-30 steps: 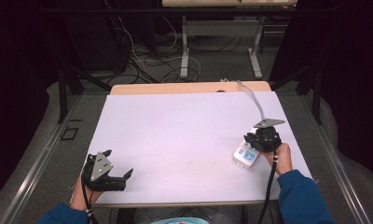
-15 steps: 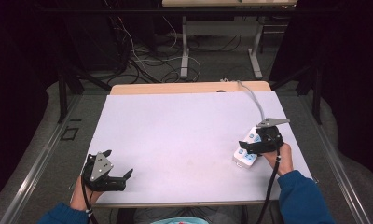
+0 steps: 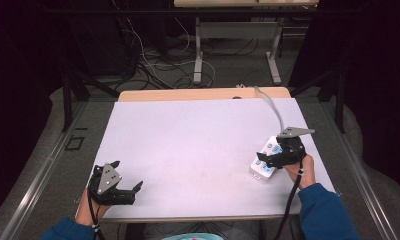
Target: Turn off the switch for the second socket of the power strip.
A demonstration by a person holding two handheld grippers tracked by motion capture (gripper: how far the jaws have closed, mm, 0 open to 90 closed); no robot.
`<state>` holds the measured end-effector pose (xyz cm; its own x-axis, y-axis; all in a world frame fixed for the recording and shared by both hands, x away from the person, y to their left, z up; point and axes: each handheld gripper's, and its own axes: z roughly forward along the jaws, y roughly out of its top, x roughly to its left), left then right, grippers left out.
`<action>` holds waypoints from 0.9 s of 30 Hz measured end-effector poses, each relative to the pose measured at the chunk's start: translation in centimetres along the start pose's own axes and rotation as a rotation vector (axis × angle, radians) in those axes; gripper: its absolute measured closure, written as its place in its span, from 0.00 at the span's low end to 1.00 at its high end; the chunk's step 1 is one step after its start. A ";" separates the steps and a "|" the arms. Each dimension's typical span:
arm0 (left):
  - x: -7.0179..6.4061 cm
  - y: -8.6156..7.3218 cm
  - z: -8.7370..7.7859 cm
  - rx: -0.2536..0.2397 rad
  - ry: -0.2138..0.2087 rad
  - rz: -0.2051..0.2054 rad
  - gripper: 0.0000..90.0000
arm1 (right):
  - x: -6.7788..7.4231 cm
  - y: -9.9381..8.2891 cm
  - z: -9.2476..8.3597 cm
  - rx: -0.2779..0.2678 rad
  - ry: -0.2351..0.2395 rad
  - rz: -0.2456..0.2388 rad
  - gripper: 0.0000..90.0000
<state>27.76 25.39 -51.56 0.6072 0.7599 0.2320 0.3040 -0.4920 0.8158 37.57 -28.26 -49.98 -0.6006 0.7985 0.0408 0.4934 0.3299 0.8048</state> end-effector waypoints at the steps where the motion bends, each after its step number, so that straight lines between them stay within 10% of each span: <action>1: 0.0 0.0 0.0 0.003 0.000 0.004 0.01 | 0.0 0.0 -0.1 0.001 -0.001 -0.004 0.00; 27: 0.0 0.0 0.0 0.003 0.000 0.001 0.01 | 3.5 -1.0 -1.5 0.014 0.028 -0.074 0.00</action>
<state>27.76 25.43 -51.55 0.6077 0.7593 0.2326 0.3053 -0.4938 0.8142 34.00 -26.57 -49.75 -0.6530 0.7573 -0.0021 0.4551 0.3946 0.7982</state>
